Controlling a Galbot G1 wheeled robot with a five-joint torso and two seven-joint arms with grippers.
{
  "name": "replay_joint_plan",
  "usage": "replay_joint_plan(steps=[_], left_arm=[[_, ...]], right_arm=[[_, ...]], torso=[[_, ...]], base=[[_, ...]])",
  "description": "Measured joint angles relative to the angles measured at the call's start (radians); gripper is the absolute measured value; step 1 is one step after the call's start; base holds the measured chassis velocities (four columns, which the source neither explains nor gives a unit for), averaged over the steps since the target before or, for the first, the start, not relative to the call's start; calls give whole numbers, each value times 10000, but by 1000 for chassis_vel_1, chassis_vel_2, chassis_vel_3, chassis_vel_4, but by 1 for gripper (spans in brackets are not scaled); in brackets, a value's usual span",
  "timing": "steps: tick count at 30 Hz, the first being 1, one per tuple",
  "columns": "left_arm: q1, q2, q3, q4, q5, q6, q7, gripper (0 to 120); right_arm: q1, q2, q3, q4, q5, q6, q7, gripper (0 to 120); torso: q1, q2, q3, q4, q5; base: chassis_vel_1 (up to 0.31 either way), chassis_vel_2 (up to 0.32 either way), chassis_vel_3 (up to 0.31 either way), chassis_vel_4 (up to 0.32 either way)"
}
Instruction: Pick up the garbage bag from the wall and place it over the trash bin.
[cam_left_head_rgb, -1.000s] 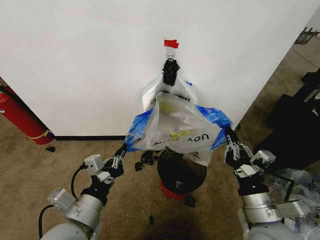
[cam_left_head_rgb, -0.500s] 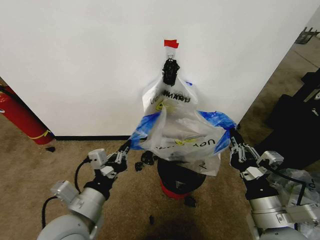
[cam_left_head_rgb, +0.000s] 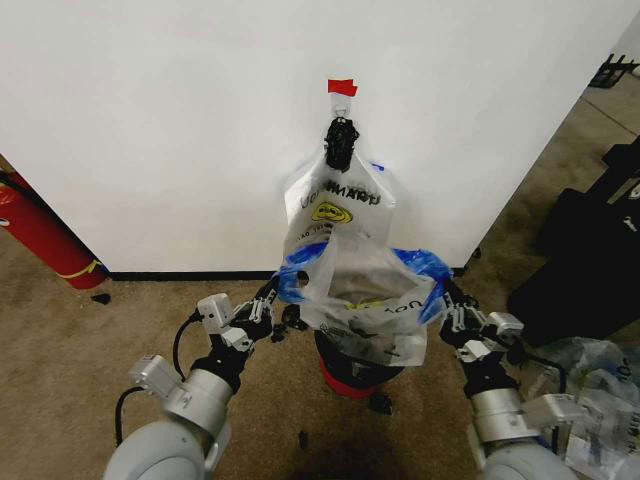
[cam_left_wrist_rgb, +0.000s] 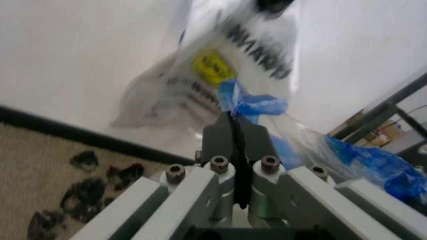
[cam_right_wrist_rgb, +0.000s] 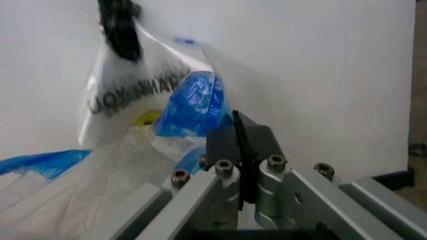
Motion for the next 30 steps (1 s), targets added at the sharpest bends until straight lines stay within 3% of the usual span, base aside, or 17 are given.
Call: replay_joint_plan(steps=[8, 30], left_arm=[[-27, -355, 405, 931, 330, -223, 103, 0], [705, -393, 845, 1578, 768, -29, -428, 0]], right_arm=[[123, 139, -145, -805, -151, 518, -171, 0], [-449, 382, -21, -2208, -901, 249, 646, 0]], torso=[[0, 0, 0, 0, -1], [-1, 0, -1, -1, -1]], base=[[0, 0, 0, 0], [0, 0, 0, 0]])
